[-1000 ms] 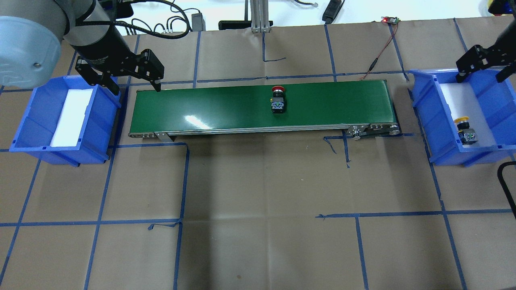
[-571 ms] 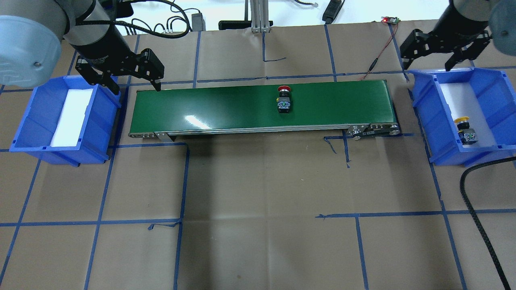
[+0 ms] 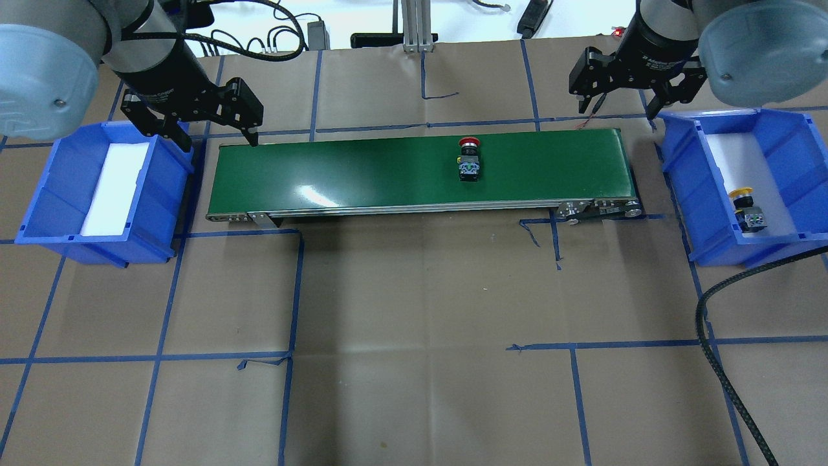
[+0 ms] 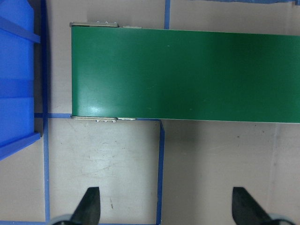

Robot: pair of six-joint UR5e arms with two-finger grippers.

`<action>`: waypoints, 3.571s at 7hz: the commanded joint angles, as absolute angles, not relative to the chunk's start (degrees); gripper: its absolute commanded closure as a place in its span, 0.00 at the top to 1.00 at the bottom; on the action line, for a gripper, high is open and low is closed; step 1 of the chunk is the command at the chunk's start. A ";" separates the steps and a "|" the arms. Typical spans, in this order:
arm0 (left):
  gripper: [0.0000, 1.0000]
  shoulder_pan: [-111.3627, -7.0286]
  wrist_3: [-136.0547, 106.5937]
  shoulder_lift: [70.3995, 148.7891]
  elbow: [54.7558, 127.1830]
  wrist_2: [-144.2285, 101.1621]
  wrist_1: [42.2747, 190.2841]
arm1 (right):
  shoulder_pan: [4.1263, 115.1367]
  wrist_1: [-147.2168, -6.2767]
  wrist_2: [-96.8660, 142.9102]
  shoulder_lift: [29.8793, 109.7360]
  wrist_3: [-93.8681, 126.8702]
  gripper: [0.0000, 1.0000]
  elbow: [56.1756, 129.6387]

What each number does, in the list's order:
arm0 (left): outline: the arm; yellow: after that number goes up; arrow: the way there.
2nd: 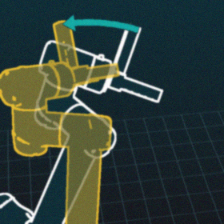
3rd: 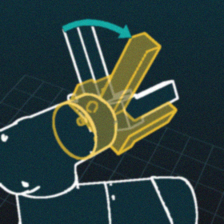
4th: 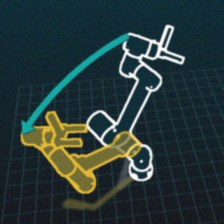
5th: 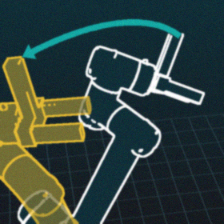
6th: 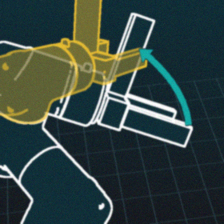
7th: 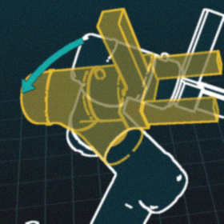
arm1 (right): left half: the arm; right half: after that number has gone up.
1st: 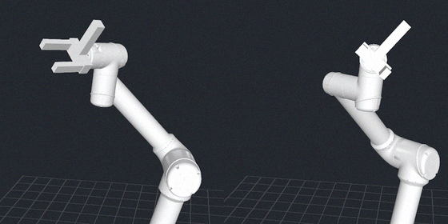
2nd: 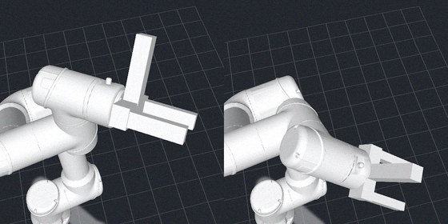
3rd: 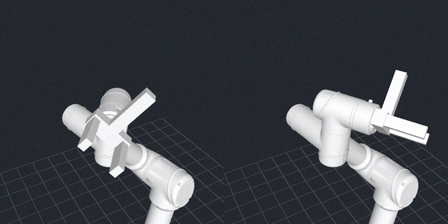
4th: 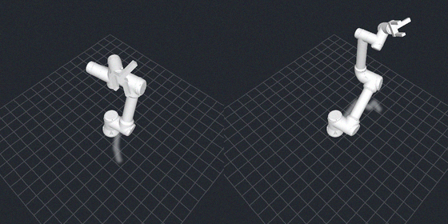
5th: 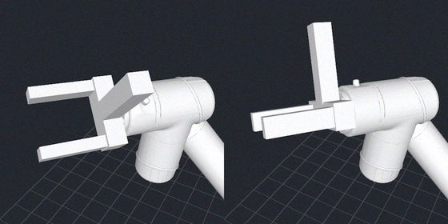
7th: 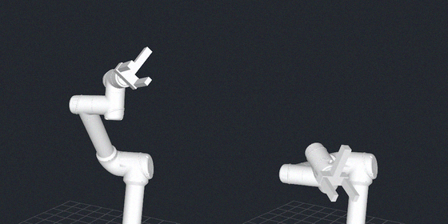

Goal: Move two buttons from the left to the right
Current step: 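Open the right gripper and move it back over the red button, then grasp the red button on the belt with the right gripper and lift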

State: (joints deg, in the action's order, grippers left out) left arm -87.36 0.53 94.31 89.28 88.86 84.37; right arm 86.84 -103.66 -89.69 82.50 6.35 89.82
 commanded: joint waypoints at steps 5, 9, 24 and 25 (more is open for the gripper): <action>1.00 -87.36 0.53 94.13 89.38 88.77 84.37 | 87.01 -107.20 -89.21 79.29 6.42 1.00 90.70; 1.00 -87.36 0.53 94.31 89.30 88.77 84.37 | 87.01 -109.95 -88.51 75.15 6.77 1.00 90.70; 1.00 -87.36 0.53 94.31 89.03 88.77 84.37 | 87.98 -115.94 -87.10 61.34 6.07 0.21 90.09; 1.00 -87.36 0.53 94.39 89.03 88.77 84.37 | 87.98 -113.58 -87.10 61.87 5.89 0.06 89.91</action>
State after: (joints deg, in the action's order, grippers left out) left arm -87.35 0.53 94.33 89.04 88.77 84.37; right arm 87.99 -115.70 -86.95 61.42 6.05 90.05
